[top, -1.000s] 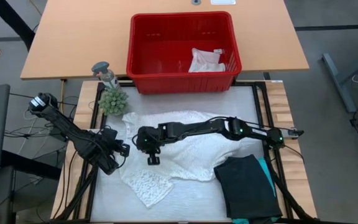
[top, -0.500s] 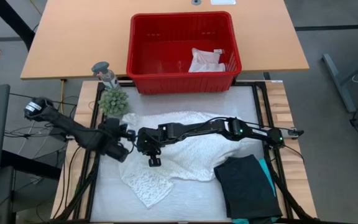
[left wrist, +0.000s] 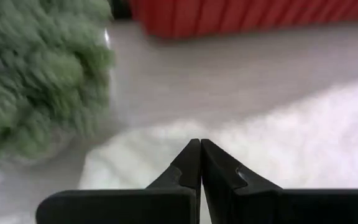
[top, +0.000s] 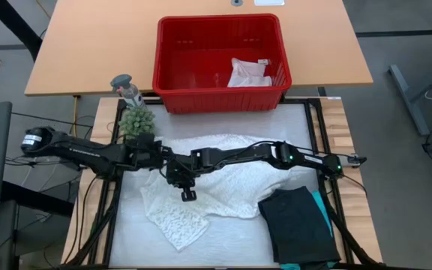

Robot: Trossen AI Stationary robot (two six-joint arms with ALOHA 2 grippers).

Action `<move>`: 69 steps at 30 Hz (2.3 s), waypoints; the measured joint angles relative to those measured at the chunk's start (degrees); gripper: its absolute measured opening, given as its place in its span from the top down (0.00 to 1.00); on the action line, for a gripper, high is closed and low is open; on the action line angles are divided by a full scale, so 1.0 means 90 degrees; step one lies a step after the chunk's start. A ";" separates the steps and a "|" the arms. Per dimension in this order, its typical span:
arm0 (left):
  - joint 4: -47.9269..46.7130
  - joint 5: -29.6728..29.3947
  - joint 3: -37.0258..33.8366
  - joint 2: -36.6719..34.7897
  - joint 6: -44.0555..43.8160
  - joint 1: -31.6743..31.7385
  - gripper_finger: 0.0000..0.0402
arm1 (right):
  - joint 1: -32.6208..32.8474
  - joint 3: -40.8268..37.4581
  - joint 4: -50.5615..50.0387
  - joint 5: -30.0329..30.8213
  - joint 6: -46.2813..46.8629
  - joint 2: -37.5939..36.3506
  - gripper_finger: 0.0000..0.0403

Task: Fold Laundry from Bin
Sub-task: Fold the white t-shirt

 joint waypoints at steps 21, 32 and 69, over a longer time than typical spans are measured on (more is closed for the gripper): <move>-0.2165 0.1405 0.0069 -0.0081 -0.0359 0.0998 1.00 | -0.0078 -0.0010 -0.0188 -0.0133 -0.0117 0.0058 0.94; -0.0732 0.0038 0.0779 -0.1290 0.0470 0.0508 1.00 | -0.0158 -0.0010 -0.0210 -0.0133 -0.0119 0.0058 0.94; 0.1196 0.3705 -0.0763 -0.1354 0.1237 0.1937 1.00 | -0.0154 -0.0007 -0.0226 -0.0150 -0.0267 0.0058 0.94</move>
